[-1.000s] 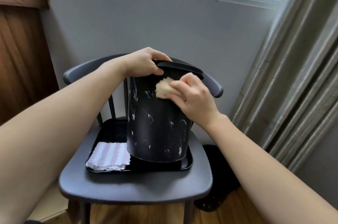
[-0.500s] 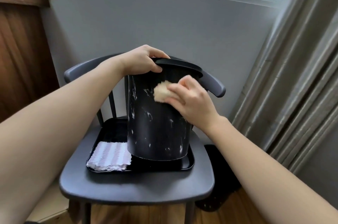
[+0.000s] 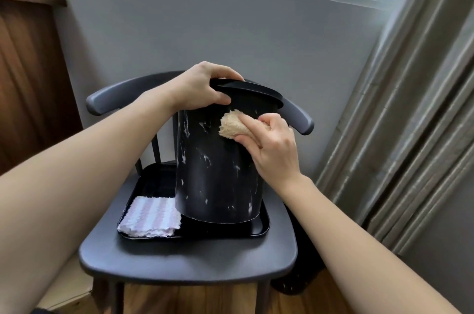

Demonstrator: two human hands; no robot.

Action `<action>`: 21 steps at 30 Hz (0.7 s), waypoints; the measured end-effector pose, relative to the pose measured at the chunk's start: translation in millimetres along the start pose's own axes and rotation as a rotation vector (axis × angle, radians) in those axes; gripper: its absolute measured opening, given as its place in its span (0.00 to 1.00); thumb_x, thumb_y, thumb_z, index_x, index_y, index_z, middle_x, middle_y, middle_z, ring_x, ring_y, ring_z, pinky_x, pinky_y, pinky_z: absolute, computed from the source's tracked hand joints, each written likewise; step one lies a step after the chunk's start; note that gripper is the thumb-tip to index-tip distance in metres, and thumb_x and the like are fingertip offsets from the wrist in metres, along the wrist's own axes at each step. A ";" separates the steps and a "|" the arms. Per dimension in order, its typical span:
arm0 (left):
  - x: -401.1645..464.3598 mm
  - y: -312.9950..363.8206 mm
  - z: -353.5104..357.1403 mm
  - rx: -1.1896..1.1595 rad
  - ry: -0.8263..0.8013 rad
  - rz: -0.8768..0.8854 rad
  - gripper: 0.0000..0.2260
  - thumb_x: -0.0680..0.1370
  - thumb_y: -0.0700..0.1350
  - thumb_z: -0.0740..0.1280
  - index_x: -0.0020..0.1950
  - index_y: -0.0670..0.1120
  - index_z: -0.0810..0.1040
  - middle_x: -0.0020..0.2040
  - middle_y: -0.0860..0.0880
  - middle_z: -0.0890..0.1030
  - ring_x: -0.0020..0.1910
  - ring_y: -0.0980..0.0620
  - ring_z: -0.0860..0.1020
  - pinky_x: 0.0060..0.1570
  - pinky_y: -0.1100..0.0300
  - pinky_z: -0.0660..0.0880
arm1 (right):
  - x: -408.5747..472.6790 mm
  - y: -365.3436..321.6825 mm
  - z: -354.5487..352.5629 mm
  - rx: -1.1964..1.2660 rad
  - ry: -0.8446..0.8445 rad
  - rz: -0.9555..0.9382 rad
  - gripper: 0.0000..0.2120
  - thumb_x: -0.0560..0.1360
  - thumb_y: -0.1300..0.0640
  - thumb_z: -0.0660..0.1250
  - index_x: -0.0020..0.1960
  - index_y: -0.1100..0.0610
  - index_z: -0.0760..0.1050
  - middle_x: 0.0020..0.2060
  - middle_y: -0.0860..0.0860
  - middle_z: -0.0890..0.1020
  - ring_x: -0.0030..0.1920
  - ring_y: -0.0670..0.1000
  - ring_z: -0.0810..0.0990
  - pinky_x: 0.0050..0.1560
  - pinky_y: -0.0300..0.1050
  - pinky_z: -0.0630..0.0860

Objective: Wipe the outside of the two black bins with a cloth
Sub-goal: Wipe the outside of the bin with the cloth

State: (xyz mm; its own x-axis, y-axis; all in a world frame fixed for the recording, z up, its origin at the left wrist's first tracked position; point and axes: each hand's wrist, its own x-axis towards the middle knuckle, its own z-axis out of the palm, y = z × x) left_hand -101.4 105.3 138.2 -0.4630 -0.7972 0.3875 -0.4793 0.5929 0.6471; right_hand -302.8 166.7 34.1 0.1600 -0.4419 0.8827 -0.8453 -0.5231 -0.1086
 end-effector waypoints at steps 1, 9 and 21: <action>0.8 0.9 1.0 -0.003 -0.008 -0.001 0.21 0.76 0.37 0.74 0.62 0.59 0.81 0.57 0.60 0.83 0.56 0.59 0.81 0.60 0.60 0.77 | -3.0 -1.8 0.4 0.008 0.006 0.022 0.18 0.75 0.49 0.72 0.63 0.51 0.81 0.46 0.57 0.76 0.44 0.58 0.76 0.44 0.56 0.75; 0.0 7.6 0.5 0.048 -0.067 0.008 0.23 0.77 0.35 0.71 0.63 0.60 0.81 0.54 0.62 0.83 0.54 0.64 0.81 0.59 0.63 0.77 | 12.2 2.2 -5.5 0.134 -0.023 0.087 0.16 0.77 0.52 0.71 0.62 0.57 0.80 0.42 0.55 0.74 0.40 0.54 0.75 0.41 0.53 0.77; -3.1 9.1 1.6 0.075 -0.087 -0.022 0.24 0.75 0.40 0.73 0.63 0.65 0.80 0.58 0.61 0.83 0.57 0.58 0.81 0.62 0.54 0.79 | 3.1 1.0 -8.9 0.041 -0.059 -0.142 0.14 0.76 0.50 0.72 0.57 0.57 0.83 0.41 0.55 0.76 0.41 0.54 0.77 0.37 0.52 0.79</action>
State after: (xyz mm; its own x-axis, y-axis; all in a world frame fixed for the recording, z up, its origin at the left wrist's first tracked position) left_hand -105.5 113.3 141.8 -0.5132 -0.7992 0.3130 -0.5434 0.5848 0.6023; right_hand -307.7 171.3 40.8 0.3073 -0.4024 0.8623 -0.7908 -0.6121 -0.0038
